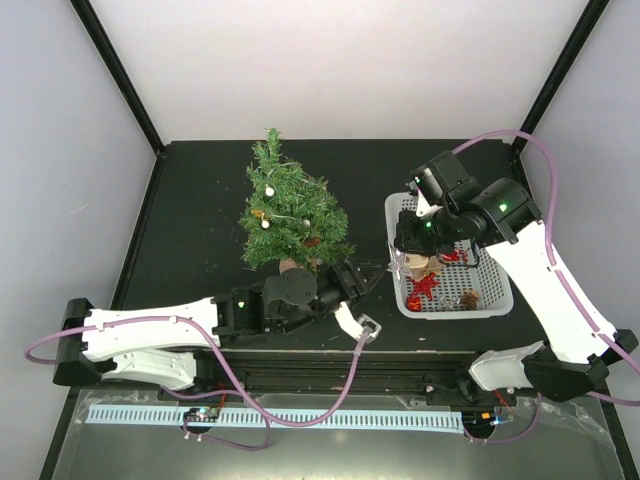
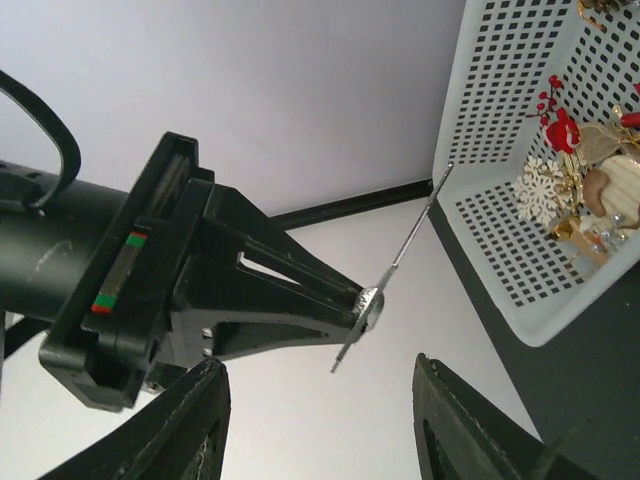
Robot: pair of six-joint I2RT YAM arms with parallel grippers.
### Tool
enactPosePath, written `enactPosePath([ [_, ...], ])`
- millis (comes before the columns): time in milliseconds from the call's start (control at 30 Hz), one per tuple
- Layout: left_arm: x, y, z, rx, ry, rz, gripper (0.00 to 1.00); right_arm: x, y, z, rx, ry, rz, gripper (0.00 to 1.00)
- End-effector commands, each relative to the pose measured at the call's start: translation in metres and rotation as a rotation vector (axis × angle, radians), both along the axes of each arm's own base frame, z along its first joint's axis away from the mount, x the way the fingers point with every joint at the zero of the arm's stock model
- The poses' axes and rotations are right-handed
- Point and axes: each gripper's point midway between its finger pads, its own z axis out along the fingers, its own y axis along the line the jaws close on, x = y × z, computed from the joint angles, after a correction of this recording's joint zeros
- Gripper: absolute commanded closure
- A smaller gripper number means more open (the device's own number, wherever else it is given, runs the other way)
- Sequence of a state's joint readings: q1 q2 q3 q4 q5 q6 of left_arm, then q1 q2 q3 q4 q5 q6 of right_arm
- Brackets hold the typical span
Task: Decorate the small christmas tree
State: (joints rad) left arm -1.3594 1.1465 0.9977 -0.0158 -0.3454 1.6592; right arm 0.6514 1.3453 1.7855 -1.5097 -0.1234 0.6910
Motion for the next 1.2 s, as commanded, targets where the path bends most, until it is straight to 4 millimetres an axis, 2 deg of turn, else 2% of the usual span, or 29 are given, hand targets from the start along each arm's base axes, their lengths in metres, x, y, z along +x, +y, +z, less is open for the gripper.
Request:
enactPosePath([
  [0, -0.004, -0.012, 0.031, -0.064, -0.072, -0.026, 0.49, -0.006, -0.001, -0.004, 0.000, 0.021, -0.002, 0.99],
  [233, -0.007, -0.024, 0.016, -0.016, -0.080, -0.061, 0.49, -0.008, -0.003, -0.002, 0.008, 0.012, -0.008, 0.99],
  [500, -0.005, -0.036, 0.013, -0.003, -0.080, -0.071, 0.52, -0.012, -0.005, -0.005, 0.008, 0.016, -0.001, 0.99],
  [667, -0.006, -0.040, 0.013, 0.002, -0.092, -0.078, 0.65, -0.013, -0.004, -0.008, 0.007, 0.020, 0.005, 0.99],
  [733, -0.004, -0.046, 0.003, 0.028, -0.088, -0.078, 0.68, -0.013, -0.004, -0.008, 0.007, 0.020, 0.007, 0.99],
  [867, -0.002, -0.049, 0.000, 0.042, -0.099, -0.078, 0.76, -0.012, -0.004, -0.006, 0.009, 0.016, 0.008, 0.99],
  [1000, 0.001, -0.051, -0.003, 0.058, -0.122, -0.071, 0.95, -0.012, -0.004, -0.006, 0.011, 0.014, 0.008, 0.99],
  [1167, 0.005, -0.053, 0.001, 0.045, -0.129, -0.058, 0.98, -0.013, -0.006, -0.005, 0.006, 0.011, 0.004, 0.99],
])
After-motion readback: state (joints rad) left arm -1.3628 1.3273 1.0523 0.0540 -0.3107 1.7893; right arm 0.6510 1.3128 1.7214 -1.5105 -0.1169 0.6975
